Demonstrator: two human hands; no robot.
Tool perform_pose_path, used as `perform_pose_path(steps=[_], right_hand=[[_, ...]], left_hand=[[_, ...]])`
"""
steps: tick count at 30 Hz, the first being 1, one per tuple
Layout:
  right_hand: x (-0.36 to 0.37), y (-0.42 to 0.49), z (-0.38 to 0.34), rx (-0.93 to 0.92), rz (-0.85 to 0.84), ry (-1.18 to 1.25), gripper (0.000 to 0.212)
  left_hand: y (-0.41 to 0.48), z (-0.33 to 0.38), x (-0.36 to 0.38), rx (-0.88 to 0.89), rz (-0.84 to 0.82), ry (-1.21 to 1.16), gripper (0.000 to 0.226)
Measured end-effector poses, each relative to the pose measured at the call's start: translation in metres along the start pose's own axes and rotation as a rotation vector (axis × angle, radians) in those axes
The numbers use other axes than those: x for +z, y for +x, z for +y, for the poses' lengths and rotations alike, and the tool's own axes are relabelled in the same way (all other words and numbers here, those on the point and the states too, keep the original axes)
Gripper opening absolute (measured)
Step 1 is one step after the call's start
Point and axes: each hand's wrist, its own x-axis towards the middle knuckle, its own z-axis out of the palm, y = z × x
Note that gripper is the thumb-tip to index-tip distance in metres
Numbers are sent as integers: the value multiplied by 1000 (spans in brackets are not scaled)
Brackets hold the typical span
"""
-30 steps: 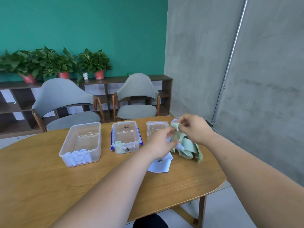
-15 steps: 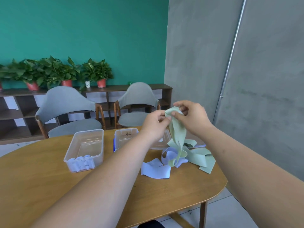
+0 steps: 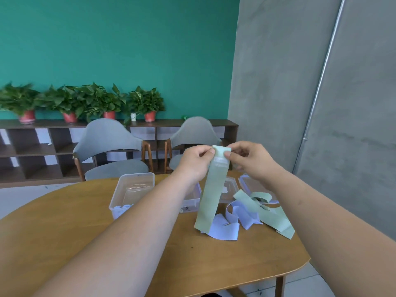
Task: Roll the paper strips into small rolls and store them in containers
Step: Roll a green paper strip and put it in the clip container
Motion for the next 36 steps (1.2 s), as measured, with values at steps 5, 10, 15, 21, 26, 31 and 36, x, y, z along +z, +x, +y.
perform_pose_path(steps=[5, 10, 15, 21, 26, 31, 36], right_hand=[[27, 3, -14, -14, -15, -3, 13], [59, 5, -26, -31, -32, 24, 9], [95, 6, -39, -46, -71, 59, 11], [143, 2, -63, -80, -82, 180, 19], [189, -6, -82, -112, -184, 293, 19], [226, -10, -93, -168, -257, 333, 21], [255, -10, -95, -262, -199, 202, 25]], left_hand=[[-6, -3, -33, -39, 98, -55, 15], [-18, -7, -69, -45, 108, -65, 14], [-37, -11, -103, -27, 178, -54, 5], [-60, -17, -141, -39, 313, 10, 7], [-82, -16, -177, 15, 229, 50, 18], [-105, -20, -216, 22, 252, 45, 18], [-120, -24, -249, -9, 323, 9, 18]])
